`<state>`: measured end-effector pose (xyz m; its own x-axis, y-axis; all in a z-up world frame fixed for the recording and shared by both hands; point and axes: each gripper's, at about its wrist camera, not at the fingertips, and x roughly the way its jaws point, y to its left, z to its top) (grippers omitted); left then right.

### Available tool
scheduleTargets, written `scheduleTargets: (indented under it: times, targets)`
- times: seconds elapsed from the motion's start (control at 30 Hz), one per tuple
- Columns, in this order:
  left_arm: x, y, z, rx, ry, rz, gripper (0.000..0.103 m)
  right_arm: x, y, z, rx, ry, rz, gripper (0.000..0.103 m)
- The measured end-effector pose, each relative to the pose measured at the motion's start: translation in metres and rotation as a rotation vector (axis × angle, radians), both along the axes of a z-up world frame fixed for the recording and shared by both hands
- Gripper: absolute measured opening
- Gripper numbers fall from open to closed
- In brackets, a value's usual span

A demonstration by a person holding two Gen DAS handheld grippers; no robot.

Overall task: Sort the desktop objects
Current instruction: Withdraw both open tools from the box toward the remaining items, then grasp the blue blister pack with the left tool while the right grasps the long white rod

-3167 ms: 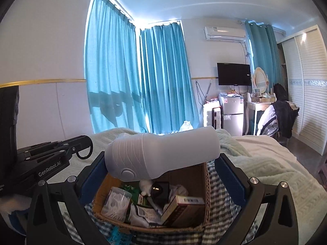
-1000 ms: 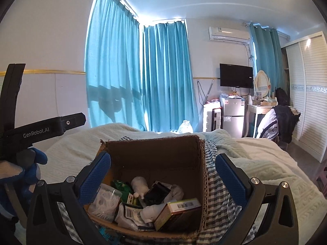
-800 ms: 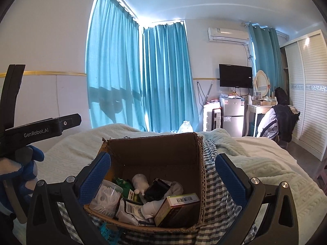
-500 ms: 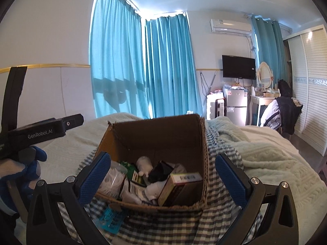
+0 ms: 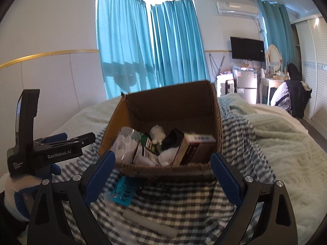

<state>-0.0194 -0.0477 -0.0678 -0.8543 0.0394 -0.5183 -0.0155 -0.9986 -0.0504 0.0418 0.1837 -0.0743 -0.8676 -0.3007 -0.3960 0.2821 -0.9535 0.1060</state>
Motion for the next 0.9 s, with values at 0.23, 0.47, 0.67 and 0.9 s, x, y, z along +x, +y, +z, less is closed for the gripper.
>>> scheduleTargets:
  times: [0.23, 0.47, 0.67, 0.9]
  targets:
    - [-0.005, 0.011, -0.039, 0.004, -0.095, -0.019, 0.103, -0.001, -0.007, -0.033, 0.063, -0.132, 0.022, 0.085]
    - [-0.011, 0.028, -0.079, -0.035, -0.175, -0.066, 0.103, -0.005, -0.025, -0.065, 0.156, -0.226, 0.081, 0.081]
    - [-0.024, 0.033, -0.103, -0.061, -0.238, -0.089, 0.103, -0.013, -0.030, -0.094, 0.202, -0.326, 0.105, 0.071]
    - [-0.039, 0.041, -0.127, -0.107, -0.315, -0.103, 0.103, -0.021, -0.042, -0.121, 0.270, -0.412, 0.157, 0.071]
